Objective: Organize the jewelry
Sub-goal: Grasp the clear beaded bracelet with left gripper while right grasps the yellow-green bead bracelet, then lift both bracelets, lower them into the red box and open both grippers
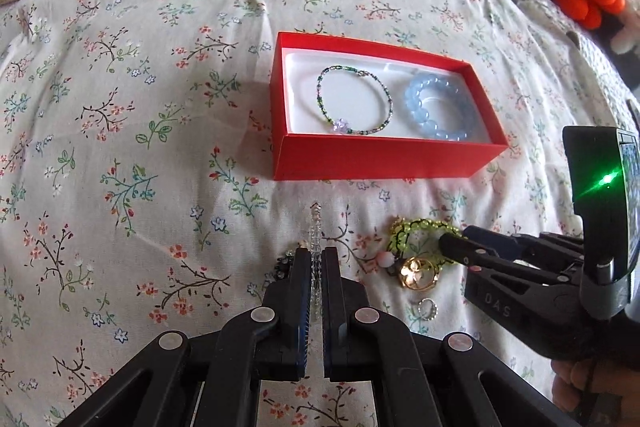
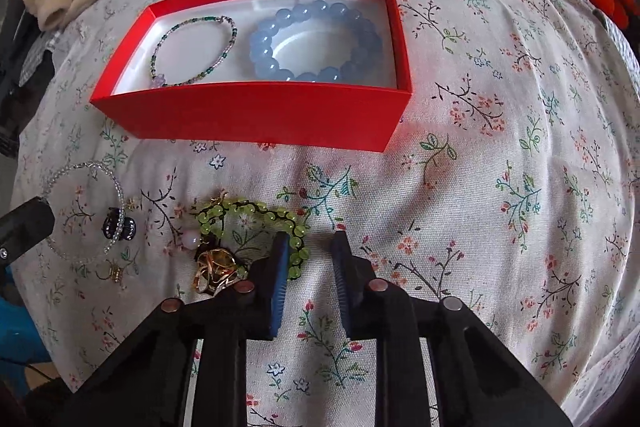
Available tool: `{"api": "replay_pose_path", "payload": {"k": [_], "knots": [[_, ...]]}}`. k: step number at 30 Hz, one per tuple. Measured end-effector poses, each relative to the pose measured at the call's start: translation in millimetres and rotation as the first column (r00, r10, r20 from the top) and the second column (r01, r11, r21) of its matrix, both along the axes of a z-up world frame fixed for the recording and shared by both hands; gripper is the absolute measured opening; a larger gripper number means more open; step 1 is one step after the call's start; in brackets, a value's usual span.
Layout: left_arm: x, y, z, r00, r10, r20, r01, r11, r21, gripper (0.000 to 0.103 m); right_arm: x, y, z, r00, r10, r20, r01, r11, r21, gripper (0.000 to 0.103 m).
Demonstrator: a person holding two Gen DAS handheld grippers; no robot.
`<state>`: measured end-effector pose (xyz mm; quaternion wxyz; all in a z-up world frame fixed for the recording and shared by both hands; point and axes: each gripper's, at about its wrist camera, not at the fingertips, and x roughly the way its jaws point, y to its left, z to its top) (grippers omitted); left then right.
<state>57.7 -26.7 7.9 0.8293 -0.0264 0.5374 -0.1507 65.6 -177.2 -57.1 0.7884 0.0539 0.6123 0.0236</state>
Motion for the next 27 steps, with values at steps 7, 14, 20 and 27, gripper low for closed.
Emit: {"api": "replay_pose_path", "payload": {"k": [7,14,20,27], "knots": [[-1,6,-3,1.0,0.018,-0.01,-0.018,1.0,0.005,0.0,1,8,1,0.999,0.036,0.01,-0.035,0.999,-0.02,0.009],[0,11,-2,0.999,0.037,-0.006,-0.037,0.999,0.0,0.0,-7,7,14,0.999,0.043,0.018,-0.043,0.997,0.056,0.008],[0,14,1,0.999,0.051,0.001,-0.051,0.999,-0.011,0.0,-16,7,34,0.997,0.054,0.057,-0.06,0.993,0.105,0.006],[-1,15,8,0.997,0.069,0.018,-0.068,0.997,-0.023,0.0,-23,8,61,0.991,0.068,0.114,-0.084,0.986,0.144,0.006]]}}
